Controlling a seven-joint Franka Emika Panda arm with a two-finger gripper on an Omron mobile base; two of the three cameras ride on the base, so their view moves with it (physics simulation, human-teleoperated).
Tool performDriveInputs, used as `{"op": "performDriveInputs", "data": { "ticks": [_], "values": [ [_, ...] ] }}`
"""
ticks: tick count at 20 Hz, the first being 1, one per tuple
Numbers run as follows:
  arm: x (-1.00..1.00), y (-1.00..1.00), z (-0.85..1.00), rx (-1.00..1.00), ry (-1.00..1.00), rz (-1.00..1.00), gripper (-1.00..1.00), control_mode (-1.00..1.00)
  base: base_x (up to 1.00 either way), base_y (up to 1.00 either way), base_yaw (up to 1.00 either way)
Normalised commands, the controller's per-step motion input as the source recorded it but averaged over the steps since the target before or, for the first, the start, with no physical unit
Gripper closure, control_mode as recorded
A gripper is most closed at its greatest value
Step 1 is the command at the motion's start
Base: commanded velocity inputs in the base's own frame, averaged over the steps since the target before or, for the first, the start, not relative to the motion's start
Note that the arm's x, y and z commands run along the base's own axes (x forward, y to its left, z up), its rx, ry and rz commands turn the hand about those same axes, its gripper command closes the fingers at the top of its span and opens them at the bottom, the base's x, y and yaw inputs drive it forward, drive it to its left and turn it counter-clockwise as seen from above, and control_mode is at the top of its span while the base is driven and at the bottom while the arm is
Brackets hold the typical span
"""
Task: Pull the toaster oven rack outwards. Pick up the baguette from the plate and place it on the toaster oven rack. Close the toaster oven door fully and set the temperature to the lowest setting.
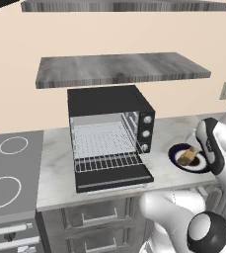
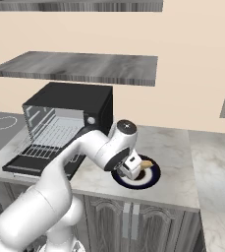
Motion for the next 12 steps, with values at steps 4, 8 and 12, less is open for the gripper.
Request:
{"op": "performDriveInputs", "data": {
  "ticks": [4, 8, 12],
  "values": [
    [0.23, -0.04, -0.18, 0.03, 0.00, 0.00, -1.00, -1.00, 0.00, 0.00, 0.00],
    [0.24, -0.04, -0.21, 0.03, 0.00, 0.00, -1.00, -1.00, 0.00, 0.00, 0.00],
    [0.24, -0.09, -0.23, 0.03, 0.00, 0.01, -1.00, -1.00, 0.00, 0.00, 0.00]
  ]
}}
